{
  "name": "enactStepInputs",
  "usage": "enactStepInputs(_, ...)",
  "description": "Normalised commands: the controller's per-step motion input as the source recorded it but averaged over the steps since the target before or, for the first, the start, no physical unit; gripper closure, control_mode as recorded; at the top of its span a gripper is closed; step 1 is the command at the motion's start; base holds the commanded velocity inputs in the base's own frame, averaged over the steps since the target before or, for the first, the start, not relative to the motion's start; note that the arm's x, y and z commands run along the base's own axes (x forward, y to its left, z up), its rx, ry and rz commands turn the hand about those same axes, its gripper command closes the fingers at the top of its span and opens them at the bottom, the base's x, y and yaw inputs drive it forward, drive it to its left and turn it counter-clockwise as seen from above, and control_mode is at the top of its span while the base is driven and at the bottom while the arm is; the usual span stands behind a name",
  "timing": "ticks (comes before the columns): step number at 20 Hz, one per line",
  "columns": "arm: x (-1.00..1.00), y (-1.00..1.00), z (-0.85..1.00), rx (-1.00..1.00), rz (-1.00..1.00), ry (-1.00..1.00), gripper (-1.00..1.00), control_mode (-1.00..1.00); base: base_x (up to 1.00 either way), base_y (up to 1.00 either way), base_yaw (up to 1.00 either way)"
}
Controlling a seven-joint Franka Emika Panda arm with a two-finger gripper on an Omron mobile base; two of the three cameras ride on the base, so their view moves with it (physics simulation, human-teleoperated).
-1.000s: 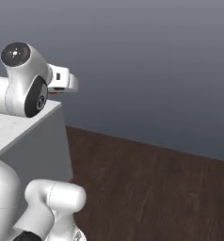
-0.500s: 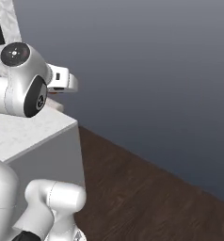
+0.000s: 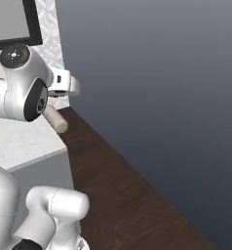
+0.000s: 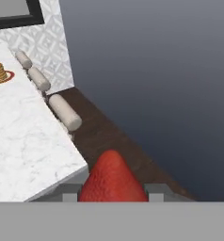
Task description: Take the strawberry from the fridge and place it on top of the pancake, located on the dining counter.
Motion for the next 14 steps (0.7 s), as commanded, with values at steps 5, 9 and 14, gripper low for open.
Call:
enactStepInputs(5, 0.0, 0.0, 0.0, 0.0, 0.0, 0.0, 1.0, 1.0, 1.0, -0.72, 0.43)
enactStepInputs(9, 0.0, 0.0, 0.0, 0.0, 0.0, 0.0, 1.0, 1.0, 1.0, -0.72, 0.43)
enactStepInputs(14, 0.0, 0.0, 0.0, 0.0, 0.0, 0.0, 1.0, 1.0, 1.0, -0.73, 0.43)
